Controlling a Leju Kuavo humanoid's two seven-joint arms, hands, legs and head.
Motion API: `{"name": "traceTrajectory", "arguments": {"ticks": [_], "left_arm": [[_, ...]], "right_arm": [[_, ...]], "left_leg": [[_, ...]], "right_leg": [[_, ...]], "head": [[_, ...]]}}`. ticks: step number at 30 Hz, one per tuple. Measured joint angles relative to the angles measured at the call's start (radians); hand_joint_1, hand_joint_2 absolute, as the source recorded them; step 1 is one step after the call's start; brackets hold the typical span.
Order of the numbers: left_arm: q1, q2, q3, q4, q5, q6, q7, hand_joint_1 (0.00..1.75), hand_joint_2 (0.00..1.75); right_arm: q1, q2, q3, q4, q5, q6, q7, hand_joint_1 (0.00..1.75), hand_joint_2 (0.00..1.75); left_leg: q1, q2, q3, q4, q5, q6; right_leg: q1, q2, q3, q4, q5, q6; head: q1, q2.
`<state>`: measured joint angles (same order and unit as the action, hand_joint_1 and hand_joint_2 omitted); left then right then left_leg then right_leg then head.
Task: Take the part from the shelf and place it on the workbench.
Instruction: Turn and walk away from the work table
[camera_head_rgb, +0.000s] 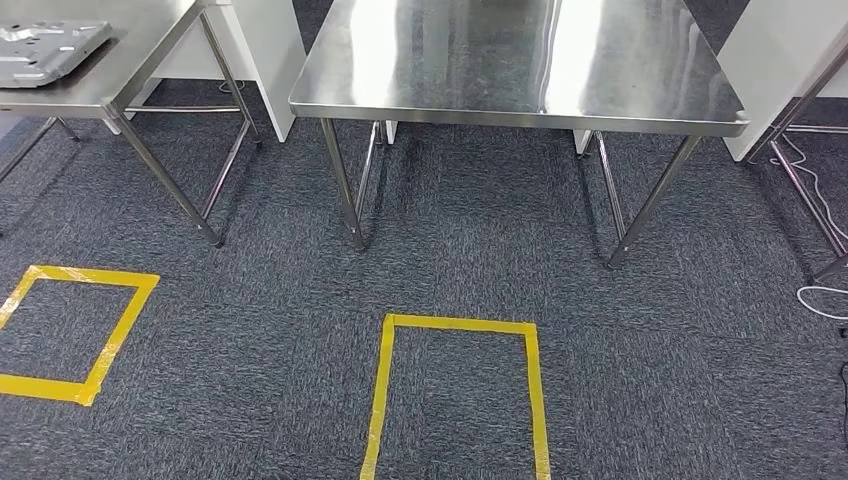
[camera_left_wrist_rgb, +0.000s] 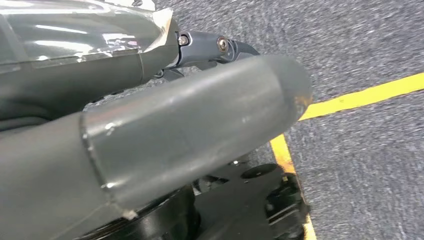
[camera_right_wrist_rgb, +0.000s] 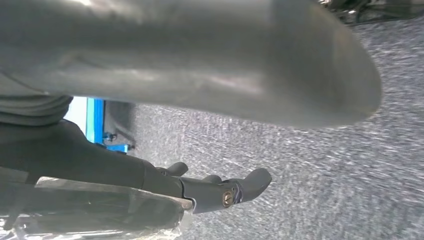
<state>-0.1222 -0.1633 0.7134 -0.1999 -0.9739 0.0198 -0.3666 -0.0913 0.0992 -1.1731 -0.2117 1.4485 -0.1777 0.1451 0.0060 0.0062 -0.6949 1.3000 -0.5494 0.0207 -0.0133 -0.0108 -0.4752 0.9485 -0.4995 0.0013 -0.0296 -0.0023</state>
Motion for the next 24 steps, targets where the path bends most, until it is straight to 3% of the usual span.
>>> {"name": "traceTrajectory", "arguments": {"ticks": [3,4,5,7,9,12,13,14,15,16,17,18,20,22,23,24], "left_arm": [[-0.004,0.003,0.000,0.000,0.000,-0.001,0.000,0.00,0.00],[-0.006,0.004,0.000,-0.001,0.000,-0.001,0.000,0.00,0.00],[-0.007,0.006,0.000,-0.001,-0.001,-0.001,0.000,0.00,0.00],[-0.007,0.006,0.000,-0.001,-0.001,-0.001,0.002,0.00,0.00],[-0.011,0.005,0.000,-0.001,-0.002,-0.001,0.003,0.00,0.00],[-0.019,0.003,0.000,-0.001,-0.002,-0.002,0.004,0.00,0.00],[-0.018,0.003,0.000,-0.001,-0.002,-0.002,0.004,0.00,0.00],[-0.017,0.003,0.000,-0.001,-0.002,-0.003,0.004,0.00,0.00],[-0.017,0.003,0.000,-0.001,-0.002,-0.003,0.004,0.00,0.00],[-0.017,0.002,0.000,-0.001,-0.002,-0.003,0.004,0.00,0.00],[-0.018,0.002,0.000,-0.001,-0.002,-0.003,0.004,0.00,0.00],[-0.018,0.002,0.000,-0.001,-0.003,-0.004,0.004,0.00,0.00],[-0.019,0.001,0.000,-0.001,-0.008,-0.005,0.004,0.00,0.00],[-0.022,-0.001,-0.001,-0.002,-0.013,-0.007,0.006,0.00,0.00],[-0.023,-0.001,-0.001,-0.002,-0.013,-0.008,0.007,0.00,0.00],[-0.023,-0.001,-0.001,-0.002,-0.013,-0.008,0.008,0.00,0.00]], "right_arm": [[-0.001,0.004,0.001,0.000,0.000,0.000,-0.002,0.00,0.00],[-0.002,0.006,0.001,0.000,0.000,0.000,-0.003,0.00,0.00],[-0.003,0.008,0.001,0.000,0.000,0.000,-0.004,0.00,0.00],[-0.004,0.008,0.001,0.000,0.000,0.000,-0.005,0.00,0.00],[-0.005,0.006,0.002,0.000,0.001,0.000,-0.006,0.00,0.00],[-0.006,0.004,0.003,0.000,0.004,0.000,-0.008,0.00,0.00],[-0.005,0.004,0.004,0.000,0.005,0.000,-0.009,0.00,0.00],[-0.005,0.003,0.004,0.000,0.005,0.000,-0.009,0.00,0.00],[-0.005,0.003,0.004,0.000,0.005,0.000,-0.010,0.00,0.00],[-0.005,0.002,0.004,0.000,0.005,0.000,-0.010,0.00,0.00],[-0.006,0.001,0.004,0.000,0.005,0.000,-0.011,0.00,0.00],[-0.008,0.000,0.004,0.000,0.003,0.000,-0.014,0.00,0.00],[-0.010,-0.002,0.005,0.000,-0.002,0.000,-0.019,0.00,0.00],[-0.013,-0.004,0.005,0.000,-0.006,0.000,-0.021,0.00,0.00],[-0.017,-0.004,0.005,0.000,-0.007,0.001,-0.021,0.00,0.00],[-0.021,-0.005,0.005,0.000,-0.007,0.002,-0.021,0.00,0.00]], "left_leg": [[-0.013,-0.012,0.148,-0.202,0.054,0.042],[-0.019,-0.015,0.184,-0.256,0.060,0.053],[-0.024,-0.015,0.196,-0.277,0.064,0.059],[-0.026,-0.013,0.192,-0.287,0.080,0.061],[-0.021,-0.011,0.190,-0.320,0.086,0.061],[-0.020,-0.008,0.155,-0.339,0.094,0.064],[-0.020,-0.007,0.141,-0.333,0.101,0.064],[-0.020,-0.005,0.127,-0.327,0.108,0.061],[-0.019,-0.003,0.111,-0.320,0.114,0.058],[-0.018,-0.002,0.094,-0.311,0.121,0.054],[-0.016,-0.001,0.077,-0.300,0.128,0.049],[-0.015,-0.001,0.062,-0.291,0.136,0.043],[-0.015,-0.002,0.049,-0.284,0.152,0.028],[-0.014,-0.004,0.050,-0.288,0.170,0.017],[-0.013,-0.006,0.044,-0.284,0.169,0.012],[-0.011,-0.007,0.037,-0.272,0.147,0.007]], "right_leg": [[0.010,0.002,-0.013,0.010,0.006,0.002],[0.012,0.002,-0.016,0.013,0.010,0.007],[0.012,0.001,-0.018,0.014,0.014,0.013],[0.011,0.001,-0.025,0.016,0.021,0.028],[0.013,0.004,-0.050,0.042,-0.004,0.032],[0.006,0.007,-0.120,0.202,-0.111,0.022],[0.002,0.007,-0.132,0.259,-0.132,0.026],[0.000,0.008,-0.131,0.293,-0.132,0.035],[-0.002,0.008,-0.116,0.293,-0.114,0.048],[-0.005,0.008,-0.086,0.259,-0.085,0.062],[-0.009,0.008,-0.045,0.196,-0.065,0.072],[-0.007,0.008,-0.001,0.124,-0.060,0.072],[0.001,0.011,0.044,0.036,-0.067,0.056],[0.008,0.013,0.035,0.029,-0.058,0.035],[0.004,0.010,0.027,0.029,-0.050,0.025],[0.000,0.008,0.017,0.030,-0.039,0.013]], "head": [[0.000,0.000],[0.001,0.000],[0.001,0.000],[0.000,0.000],[0.001,0.000],[0.007,0.000],[0.007,0.000],[0.007,0.000],[0.007,0.000],[0.007,0.000],[0.007,0.000],[0.008,0.000],[0.006,0.000],[0.005,0.000],[0.006,0.000],[0.005,0.000]]}}
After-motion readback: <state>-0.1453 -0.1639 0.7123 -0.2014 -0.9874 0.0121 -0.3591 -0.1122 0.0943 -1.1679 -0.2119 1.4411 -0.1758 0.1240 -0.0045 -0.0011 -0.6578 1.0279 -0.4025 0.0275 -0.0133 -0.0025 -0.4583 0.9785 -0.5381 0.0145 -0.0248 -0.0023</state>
